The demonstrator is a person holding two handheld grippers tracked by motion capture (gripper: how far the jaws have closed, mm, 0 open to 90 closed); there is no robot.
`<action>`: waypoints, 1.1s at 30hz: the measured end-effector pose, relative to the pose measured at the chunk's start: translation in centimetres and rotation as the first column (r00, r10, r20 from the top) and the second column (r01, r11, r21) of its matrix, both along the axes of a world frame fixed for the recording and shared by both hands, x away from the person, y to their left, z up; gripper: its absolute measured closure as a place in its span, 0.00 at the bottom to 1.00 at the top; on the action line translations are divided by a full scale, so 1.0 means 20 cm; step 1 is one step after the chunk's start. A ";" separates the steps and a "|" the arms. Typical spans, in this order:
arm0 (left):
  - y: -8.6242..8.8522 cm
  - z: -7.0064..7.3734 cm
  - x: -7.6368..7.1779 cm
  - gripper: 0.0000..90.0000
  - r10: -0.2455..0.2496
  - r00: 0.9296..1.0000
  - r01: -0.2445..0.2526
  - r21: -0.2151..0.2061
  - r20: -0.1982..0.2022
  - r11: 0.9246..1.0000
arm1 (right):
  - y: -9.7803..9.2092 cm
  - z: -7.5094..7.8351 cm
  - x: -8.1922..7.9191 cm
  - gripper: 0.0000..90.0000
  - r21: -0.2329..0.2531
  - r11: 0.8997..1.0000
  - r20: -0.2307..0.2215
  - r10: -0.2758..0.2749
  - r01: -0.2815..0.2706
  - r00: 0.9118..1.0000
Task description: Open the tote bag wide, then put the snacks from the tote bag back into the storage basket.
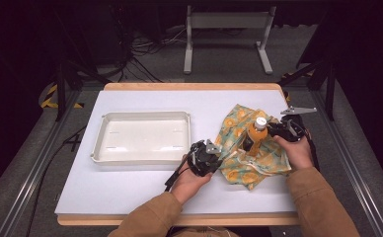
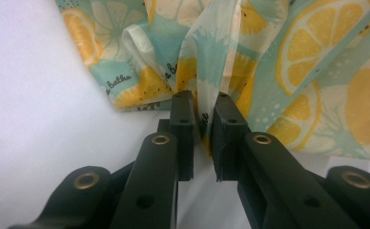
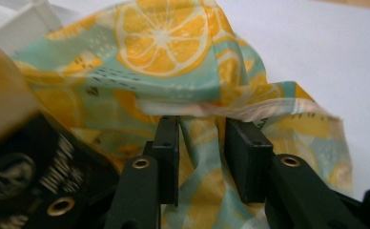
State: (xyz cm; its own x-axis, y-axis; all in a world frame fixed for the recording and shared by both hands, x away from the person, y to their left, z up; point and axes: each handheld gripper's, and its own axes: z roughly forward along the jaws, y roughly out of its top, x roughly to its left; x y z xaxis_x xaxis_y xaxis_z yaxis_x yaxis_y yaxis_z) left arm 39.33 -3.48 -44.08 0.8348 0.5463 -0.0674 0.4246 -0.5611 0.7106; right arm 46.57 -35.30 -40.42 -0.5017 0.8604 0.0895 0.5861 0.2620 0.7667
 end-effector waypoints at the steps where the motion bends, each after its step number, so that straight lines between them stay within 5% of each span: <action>1: 0.00 0.00 0.00 0.89 0.001 1.000 -0.001 -0.004 0.002 1.000 | 0.00 -0.02 0.00 0.73 0.000 1.000 -0.013 -0.001 0.001 1.000; 12: 0.02 0.01 0.01 0.79 0.019 1.000 -0.019 -0.023 0.007 1.000 | -0.01 -0.13 -0.04 0.73 -0.116 0.993 -0.076 -0.015 0.006 0.997; 19: 0.07 0.06 0.02 0.56 0.047 0.999 -0.045 -0.110 0.021 0.993 | 0.02 -0.13 -0.08 0.74 -0.186 0.982 -0.056 0.006 -0.016 0.998; 27: 0.17 0.21 0.03 0.46 0.035 0.995 -0.016 -0.209 0.089 0.978 | 0.01 -0.03 -0.18 0.72 -0.128 0.992 0.035 0.012 -0.008 0.999; 33: 0.21 0.33 0.02 0.42 0.020 0.991 0.014 -0.246 0.133 0.969 | -0.01 0.08 -0.26 0.68 -0.088 0.996 0.094 0.041 -0.032 0.995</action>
